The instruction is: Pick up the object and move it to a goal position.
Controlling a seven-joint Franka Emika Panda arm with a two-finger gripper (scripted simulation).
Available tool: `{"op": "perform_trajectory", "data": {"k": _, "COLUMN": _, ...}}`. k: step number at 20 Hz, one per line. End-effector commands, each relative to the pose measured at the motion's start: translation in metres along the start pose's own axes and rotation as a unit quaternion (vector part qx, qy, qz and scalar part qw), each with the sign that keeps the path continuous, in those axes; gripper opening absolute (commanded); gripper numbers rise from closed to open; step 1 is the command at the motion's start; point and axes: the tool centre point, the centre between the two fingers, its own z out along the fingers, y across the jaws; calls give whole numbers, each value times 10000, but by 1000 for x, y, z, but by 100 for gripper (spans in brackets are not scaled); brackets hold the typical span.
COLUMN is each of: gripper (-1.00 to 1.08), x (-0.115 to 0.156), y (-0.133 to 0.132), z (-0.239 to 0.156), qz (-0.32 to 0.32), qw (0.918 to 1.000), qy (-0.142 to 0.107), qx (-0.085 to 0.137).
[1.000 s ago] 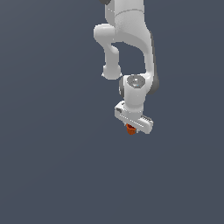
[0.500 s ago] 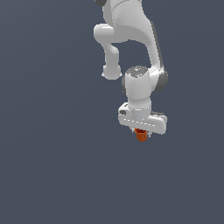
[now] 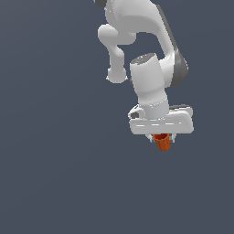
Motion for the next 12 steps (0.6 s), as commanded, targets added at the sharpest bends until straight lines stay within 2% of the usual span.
{"op": "perform_trajectory", "data": {"k": 1, "gripper": -100, "x": 10, "y": -18, "z": -12, "qz": -169, "qw": 9995, "qy": 99, "qx": 254}}
{"op": "perform_trajectory", "data": {"k": 12, "gripper": -100, "x": 40, "y": -82, "z": -65, "qz": -816, "qw": 9880, "qy": 442, "qx": 1234}}
